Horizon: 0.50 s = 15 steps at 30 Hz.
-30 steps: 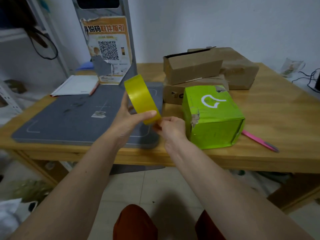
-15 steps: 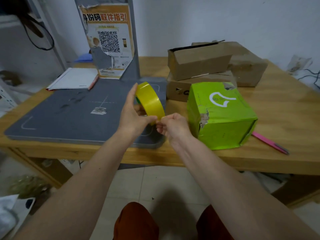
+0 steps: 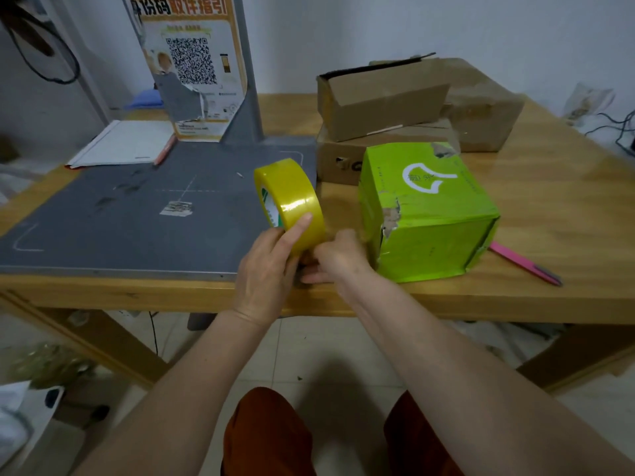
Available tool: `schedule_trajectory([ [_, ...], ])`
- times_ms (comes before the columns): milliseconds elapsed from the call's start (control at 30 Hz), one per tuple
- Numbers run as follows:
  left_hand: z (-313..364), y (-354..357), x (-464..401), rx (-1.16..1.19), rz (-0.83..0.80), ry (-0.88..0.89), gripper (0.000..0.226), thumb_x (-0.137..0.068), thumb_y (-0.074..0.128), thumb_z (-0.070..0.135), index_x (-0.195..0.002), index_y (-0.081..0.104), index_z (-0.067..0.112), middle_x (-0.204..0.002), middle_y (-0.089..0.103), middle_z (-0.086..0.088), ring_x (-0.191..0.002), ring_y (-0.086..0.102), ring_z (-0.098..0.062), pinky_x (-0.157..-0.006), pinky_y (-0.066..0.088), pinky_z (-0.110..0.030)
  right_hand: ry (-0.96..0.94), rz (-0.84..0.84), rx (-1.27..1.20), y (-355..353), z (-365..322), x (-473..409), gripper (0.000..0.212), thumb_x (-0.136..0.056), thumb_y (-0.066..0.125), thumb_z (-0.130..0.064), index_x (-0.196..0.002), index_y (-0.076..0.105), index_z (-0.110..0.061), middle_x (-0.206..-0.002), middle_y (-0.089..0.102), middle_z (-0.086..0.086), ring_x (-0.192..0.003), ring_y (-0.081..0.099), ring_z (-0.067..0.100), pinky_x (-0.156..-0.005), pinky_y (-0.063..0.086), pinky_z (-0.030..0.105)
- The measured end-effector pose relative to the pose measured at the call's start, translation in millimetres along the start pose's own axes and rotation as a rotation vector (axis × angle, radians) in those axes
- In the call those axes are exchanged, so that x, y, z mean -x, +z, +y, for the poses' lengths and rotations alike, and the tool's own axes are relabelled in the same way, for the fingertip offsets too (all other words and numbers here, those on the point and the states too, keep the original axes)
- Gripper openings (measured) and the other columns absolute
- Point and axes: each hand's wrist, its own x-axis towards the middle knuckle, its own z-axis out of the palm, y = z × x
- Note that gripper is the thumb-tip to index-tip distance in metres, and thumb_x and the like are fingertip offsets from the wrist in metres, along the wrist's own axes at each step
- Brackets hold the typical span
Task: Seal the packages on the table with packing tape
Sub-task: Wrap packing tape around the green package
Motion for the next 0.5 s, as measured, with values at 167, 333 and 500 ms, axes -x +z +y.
schedule_trajectory([
  [167,-1.1,-2.6,0.9,0.009,-0.036,0.051,0.060,-0.083,0.057,0.006,-0.137,0.039,0.026,-0.089,0.059,-0.016,-0.084,0.045,-0.021,-0.054,0.048,-0.038,-0.008,0.030,0.399,-2.6,1.7,2.4,0.021,-0.088,0.036,0.006,-0.073,0.049,-0.002,-0.059,0.057,0.016,-0.035,0.058,0.025,-0.039,0.053,0.033],
  [333,8.9,2.4,7.8,0.205,0.019,-0.197,0.093,-0.073,0.080,-0.002,-0.140,0.031,0.040,-0.114,0.062,-0.010,-0.102,0.060,-0.022,-0.071,0.053,-0.039,0.162,-0.056,0.278,-2.4,-3.9,-3.6,0.026,-0.093,0.031,0.004,-0.072,0.046,0.002,-0.031,0.047,0.006,-0.022,0.046,0.014,-0.026,0.038,0.018],
  [500,11.9,2.6,6.9,0.508,0.095,-0.603,0.110,-0.071,0.084,0.006,-0.148,0.018,0.050,-0.102,0.061,0.023,-0.098,0.061,0.003,-0.085,0.049,-0.015,0.297,-0.174,0.154,-9.4,-2.4,-5.0,0.031,-0.098,0.035,0.002,-0.070,0.047,0.001,-0.029,0.046,0.001,-0.023,0.049,0.009,-0.026,0.037,0.017],
])
